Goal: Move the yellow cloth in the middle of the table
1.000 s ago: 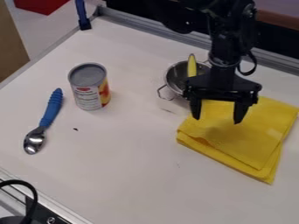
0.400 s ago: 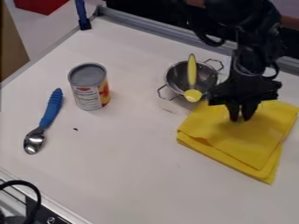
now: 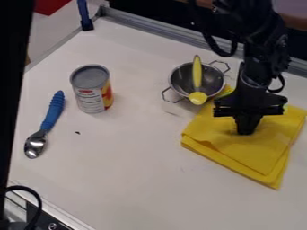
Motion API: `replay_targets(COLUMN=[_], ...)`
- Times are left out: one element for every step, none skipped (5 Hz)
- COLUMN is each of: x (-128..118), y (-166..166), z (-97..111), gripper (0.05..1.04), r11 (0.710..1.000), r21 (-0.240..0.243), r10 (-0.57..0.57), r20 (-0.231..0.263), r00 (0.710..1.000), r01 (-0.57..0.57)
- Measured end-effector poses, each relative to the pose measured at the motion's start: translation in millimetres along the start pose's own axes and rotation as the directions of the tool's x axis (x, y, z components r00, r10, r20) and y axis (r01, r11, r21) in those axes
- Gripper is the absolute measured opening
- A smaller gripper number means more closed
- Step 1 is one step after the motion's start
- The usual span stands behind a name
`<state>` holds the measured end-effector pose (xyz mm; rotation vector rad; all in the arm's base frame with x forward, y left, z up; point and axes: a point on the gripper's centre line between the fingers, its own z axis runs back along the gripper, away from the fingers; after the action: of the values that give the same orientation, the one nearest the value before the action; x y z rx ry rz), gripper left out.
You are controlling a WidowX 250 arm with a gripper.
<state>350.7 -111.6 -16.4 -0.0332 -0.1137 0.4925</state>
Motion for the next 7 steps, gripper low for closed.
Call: replay_targets(x=[-15, -34, -49, -59, -68, -72, -69], y=[8, 21, 33, 47, 62, 82, 98], z=[-4, -2, 0, 1, 4, 8, 6], gripper=[0.053, 0.053, 0.053, 0.053, 0.053, 0.053, 0.053], r11=[0.996, 0.982, 0.960, 0.916, 0.790, 0.678, 0.557], r21=[0.007, -0.020, -0.018, -0.011, 0.001, -0.020, 0.029], r10=[-0.089, -0.187, -0.280, -0.396, -0.609, -0.734, -0.828], r20=[-0.080, -0.151, -0.180, -0.173, -0.122, -0.074, -0.056], r00=[0.993, 0.971, 0.943, 0.902, 0.784, 0.675, 0.557], r01=[0.090, 0.186, 0.281, 0.400, 0.614, 0.735, 0.830])
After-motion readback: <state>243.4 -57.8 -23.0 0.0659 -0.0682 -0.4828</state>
